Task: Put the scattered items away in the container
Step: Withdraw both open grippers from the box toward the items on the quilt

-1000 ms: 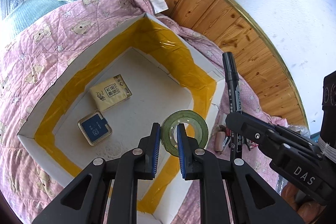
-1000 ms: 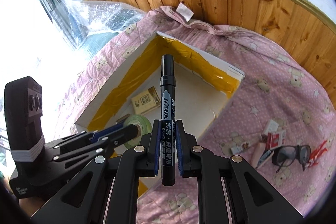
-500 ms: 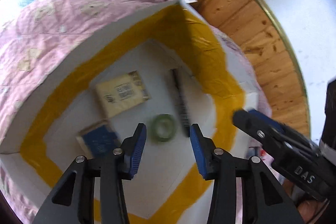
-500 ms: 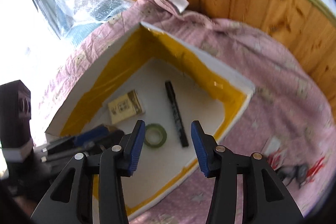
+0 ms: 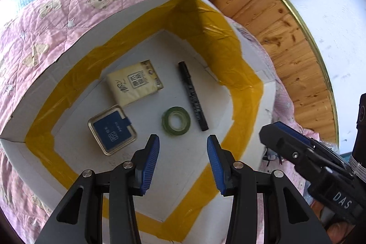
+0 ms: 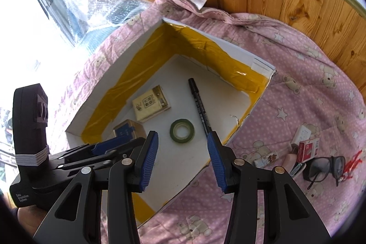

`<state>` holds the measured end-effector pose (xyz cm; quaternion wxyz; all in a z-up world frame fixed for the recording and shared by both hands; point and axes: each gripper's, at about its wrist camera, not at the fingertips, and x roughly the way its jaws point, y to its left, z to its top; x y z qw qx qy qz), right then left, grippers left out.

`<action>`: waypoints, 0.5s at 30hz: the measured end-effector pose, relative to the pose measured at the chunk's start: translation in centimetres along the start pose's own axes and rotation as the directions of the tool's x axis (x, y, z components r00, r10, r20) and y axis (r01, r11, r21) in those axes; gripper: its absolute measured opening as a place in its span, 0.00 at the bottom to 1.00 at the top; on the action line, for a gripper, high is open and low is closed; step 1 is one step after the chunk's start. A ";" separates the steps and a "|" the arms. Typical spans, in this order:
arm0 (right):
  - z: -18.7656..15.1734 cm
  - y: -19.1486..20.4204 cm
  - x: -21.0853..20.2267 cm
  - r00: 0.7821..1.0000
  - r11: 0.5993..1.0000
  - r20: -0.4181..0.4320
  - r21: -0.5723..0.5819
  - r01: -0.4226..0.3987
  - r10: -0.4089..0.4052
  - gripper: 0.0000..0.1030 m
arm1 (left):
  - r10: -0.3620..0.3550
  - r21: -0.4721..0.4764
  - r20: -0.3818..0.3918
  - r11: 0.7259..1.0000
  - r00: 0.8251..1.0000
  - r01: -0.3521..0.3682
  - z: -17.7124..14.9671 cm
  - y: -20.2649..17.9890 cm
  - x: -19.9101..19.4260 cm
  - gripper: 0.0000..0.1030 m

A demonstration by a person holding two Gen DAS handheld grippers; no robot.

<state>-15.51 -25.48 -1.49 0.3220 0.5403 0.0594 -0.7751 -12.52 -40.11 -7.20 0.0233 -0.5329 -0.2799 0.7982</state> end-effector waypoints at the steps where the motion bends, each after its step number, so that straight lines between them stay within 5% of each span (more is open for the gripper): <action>1: -0.1 0.1 -0.2 1.000 1.000 0.002 0.000 -0.001 0.001 0.47 | -0.003 0.001 0.002 1.000 1.000 0.003 0.0 -0.2 -0.2 0.44; 15: -1.7 0.7 -2.9 1.000 1.000 0.022 0.031 0.003 -0.004 0.47 | -0.019 0.034 0.016 0.999 1.000 0.018 -0.9 -1.9 -2.6 0.45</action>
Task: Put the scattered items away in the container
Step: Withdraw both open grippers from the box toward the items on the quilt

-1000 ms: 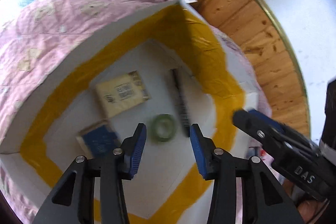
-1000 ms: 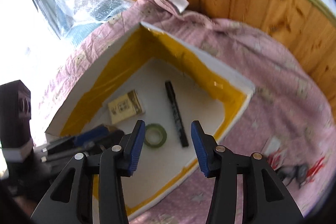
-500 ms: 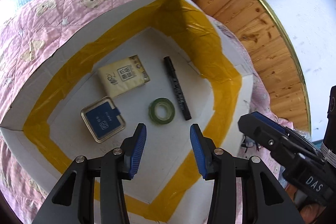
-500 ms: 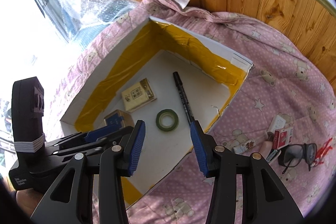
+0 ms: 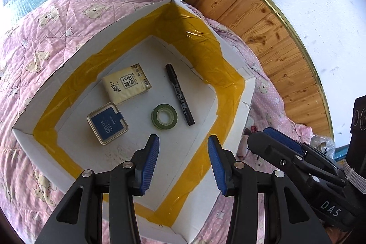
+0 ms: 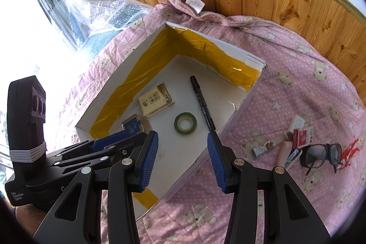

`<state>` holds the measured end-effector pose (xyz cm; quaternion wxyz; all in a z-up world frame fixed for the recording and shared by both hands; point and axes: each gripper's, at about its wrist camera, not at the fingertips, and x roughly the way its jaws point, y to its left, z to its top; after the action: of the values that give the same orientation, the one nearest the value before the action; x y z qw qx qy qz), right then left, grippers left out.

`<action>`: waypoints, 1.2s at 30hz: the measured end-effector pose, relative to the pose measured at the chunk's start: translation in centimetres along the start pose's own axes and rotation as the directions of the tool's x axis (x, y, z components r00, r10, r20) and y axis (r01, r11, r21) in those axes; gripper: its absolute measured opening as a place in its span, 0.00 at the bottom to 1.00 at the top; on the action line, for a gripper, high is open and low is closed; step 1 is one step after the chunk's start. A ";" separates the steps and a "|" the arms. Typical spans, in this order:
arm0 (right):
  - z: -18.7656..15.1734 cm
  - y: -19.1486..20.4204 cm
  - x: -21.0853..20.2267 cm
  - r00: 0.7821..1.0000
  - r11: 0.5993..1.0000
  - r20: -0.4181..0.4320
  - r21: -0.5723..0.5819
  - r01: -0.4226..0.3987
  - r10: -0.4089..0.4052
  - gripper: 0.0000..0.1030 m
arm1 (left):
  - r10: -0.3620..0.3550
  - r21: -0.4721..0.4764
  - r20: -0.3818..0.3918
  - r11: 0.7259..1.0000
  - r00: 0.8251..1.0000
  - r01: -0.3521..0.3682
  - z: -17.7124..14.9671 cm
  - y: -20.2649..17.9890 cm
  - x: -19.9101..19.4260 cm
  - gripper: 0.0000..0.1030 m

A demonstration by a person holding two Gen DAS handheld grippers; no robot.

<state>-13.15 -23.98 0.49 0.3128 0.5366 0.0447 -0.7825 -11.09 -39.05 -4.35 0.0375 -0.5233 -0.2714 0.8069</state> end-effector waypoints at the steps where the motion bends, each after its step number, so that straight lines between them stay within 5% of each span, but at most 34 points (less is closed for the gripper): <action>1: -0.1 0.0 -0.2 1.000 1.000 0.002 0.004 0.000 0.000 0.47 | -0.001 0.002 0.001 1.000 1.000 0.001 -0.1 -0.1 -0.1 0.45; 16: -2.8 -1.1 -2.6 0.999 0.998 0.039 0.064 -0.002 0.000 0.47 | 0.001 0.069 0.002 0.998 1.000 -0.001 -1.5 -2.6 -1.5 0.45; 36: -8.3 -8.6 -5.0 0.995 0.964 0.096 0.263 -0.035 0.010 0.47 | 0.036 0.199 -0.054 0.980 0.998 -0.025 -4.3 -8.4 -0.2 0.45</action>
<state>-9.91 -11.51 -0.97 0.2491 0.5368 -0.0810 -0.8020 -9.19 -30.30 -1.54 0.0849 -0.5440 -0.1805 0.8150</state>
